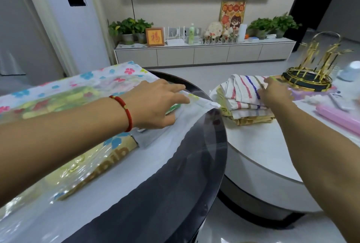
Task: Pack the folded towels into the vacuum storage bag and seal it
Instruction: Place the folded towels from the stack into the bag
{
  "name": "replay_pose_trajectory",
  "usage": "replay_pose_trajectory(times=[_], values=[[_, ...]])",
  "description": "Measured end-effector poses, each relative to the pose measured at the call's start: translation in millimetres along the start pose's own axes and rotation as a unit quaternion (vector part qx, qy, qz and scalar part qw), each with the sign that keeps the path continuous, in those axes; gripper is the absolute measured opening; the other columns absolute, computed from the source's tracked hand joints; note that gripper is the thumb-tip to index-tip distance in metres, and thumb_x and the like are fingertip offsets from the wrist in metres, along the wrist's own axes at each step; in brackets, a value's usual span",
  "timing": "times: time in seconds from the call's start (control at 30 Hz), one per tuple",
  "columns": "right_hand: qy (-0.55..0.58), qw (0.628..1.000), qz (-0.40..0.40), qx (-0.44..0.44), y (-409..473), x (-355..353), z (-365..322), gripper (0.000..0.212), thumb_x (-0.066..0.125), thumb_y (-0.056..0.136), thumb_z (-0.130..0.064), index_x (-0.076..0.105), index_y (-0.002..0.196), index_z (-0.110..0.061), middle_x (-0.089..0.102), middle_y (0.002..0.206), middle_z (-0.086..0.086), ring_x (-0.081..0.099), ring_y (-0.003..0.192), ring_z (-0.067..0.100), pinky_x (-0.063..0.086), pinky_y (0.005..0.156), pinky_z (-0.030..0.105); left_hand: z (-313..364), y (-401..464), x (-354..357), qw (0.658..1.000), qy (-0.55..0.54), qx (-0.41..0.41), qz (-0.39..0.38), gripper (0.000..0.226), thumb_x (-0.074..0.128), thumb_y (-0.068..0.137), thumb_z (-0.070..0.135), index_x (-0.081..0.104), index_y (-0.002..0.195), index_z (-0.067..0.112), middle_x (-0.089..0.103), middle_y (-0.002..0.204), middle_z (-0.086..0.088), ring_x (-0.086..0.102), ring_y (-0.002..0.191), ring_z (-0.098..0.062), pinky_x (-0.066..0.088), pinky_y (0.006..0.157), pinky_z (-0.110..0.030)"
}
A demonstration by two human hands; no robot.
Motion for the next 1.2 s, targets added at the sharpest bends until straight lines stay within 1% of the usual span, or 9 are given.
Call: replay_pose_trajectory(times=[0.17, 0.33, 0.53, 0.63, 0.7, 0.87, 0.97, 1.1, 1.2], values=[[0.026, 0.999, -0.028, 0.002, -3, -7, -6, 0.045, 0.069, 0.09, -0.016, 0.062, 0.131, -0.032, 0.066, 0.124, 0.015, 0.063, 0.111, 0.04, 0.052, 0.099, 0.055, -2, 0, 2, 0.999, -0.044, -0.009, -0.009, 0.055, 0.051, 0.09, 0.031, 0.043, 0.143, 0.042, 0.023, 0.162, 0.003, 0.037, 0.136, -0.028, 0.04, 0.106, -0.048], [0.224, 0.973, -0.043, -0.018, -28, -35, -17, 0.046, 0.07, 0.089, -0.007, 0.06, 0.133, -0.021, 0.056, 0.123, 0.008, 0.062, 0.085, 0.024, 0.057, 0.074, 0.04, -6, -10, -4, 0.998, -0.028, -0.041, -0.034, 0.068, 0.044, 0.087, 0.004, 0.045, 0.14, 0.046, 0.014, 0.165, 0.001, 0.029, 0.139, -0.029, 0.044, 0.101, -0.049], [0.492, 0.848, -0.184, 0.072, -98, -57, -14, 0.039, 0.058, 0.093, 0.006, 0.064, 0.131, 0.001, 0.063, 0.133, 0.029, 0.066, 0.103, 0.035, 0.056, 0.098, 0.05, -21, -52, -21, 0.995, 0.025, -0.091, -0.04, 0.062, 0.042, 0.089, 0.006, 0.052, 0.134, 0.047, 0.012, 0.165, -0.003, 0.028, 0.139, -0.034, 0.04, 0.102, -0.058], [0.497, 0.818, -0.278, 0.086, -152, -73, -18, 0.042, 0.055, 0.1, -0.001, 0.053, 0.141, 0.004, 0.057, 0.143, 0.029, 0.063, 0.122, 0.039, 0.055, 0.1, 0.056, -30, -87, -24, 0.985, 0.1, -0.132, -0.054, 0.056, 0.046, 0.09, 0.011, 0.048, 0.134, 0.044, 0.009, 0.164, -0.004, 0.021, 0.142, -0.039, 0.04, 0.098, -0.062], [0.489, 0.799, -0.345, 0.067, -191, -85, -27, 0.043, 0.046, 0.102, 0.003, 0.051, 0.144, -0.003, 0.06, 0.141, 0.026, 0.061, 0.128, 0.04, 0.063, 0.084, 0.05, -37, -110, -25, 0.979, 0.119, -0.156, -0.06, 0.054, 0.047, 0.09, 0.015, 0.044, 0.137, 0.042, 0.009, 0.163, -0.006, 0.022, 0.14, -0.04, 0.039, 0.097, -0.065], [0.509, 0.728, -0.46, 0.01, -268, -114, -54, 0.043, 0.055, 0.097, 0.004, 0.066, 0.133, -0.016, 0.068, 0.133, 0.021, 0.068, 0.113, 0.037, 0.062, 0.079, 0.052, -61, -160, -36, 0.978, 0.046, -0.202, -0.035, 0.059, 0.053, 0.088, 0.043, 0.033, 0.143, 0.046, 0.023, 0.16, -0.004, 0.042, 0.127, -0.038, 0.047, 0.093, -0.054], [0.509, 0.672, -0.536, -0.039, -317, -119, -91, 0.044, 0.06, 0.091, 0.005, 0.074, 0.125, -0.02, 0.068, 0.134, 0.02, 0.074, 0.106, 0.036, 0.066, 0.071, 0.047, -77, -185, -37, 0.973, -0.009, -0.225, -0.052, 0.07, 0.063, 0.081, 0.04, 0.032, 0.144, 0.044, 0.038, 0.149, -0.007, 0.053, 0.115, -0.036, 0.051, 0.09, -0.044], [0.538, 0.577, -0.609, -0.08, -379, -98, -158, 0.056, 0.05, 0.094, 0.017, 0.067, 0.135, -0.015, 0.064, 0.139, 0.021, 0.063, 0.126, 0.042, 0.061, 0.088, 0.053, -100, -222, -28, 0.957, 0.012, -0.268, -0.113, 0.095, 0.073, 0.078, 0.023, 0.016, 0.149, 0.05, 0.043, 0.142, -0.006, 0.059, 0.11, -0.032, 0.053, 0.08, -0.039], [0.556, 0.536, -0.628, -0.093, -414, -65, -218, 0.061, 0.043, 0.096, 0.021, 0.058, 0.144, -0.013, 0.06, 0.143, 0.023, 0.056, 0.133, 0.042, 0.055, 0.097, 0.055, -110, -233, -36, 0.955, 0.008, -0.274, -0.114, 0.106, 0.079, 0.074, 0.021, 0.012, 0.154, 0.039, 0.043, 0.147, -0.006, 0.055, 0.12, -0.03, 0.051, 0.089, -0.039]])
Point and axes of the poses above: each hand's wrist, its own y-axis towards the middle knuckle, its own x-axis out of the palm, z = x × y, the point moved 8 cm from there along y, towards the middle knuckle
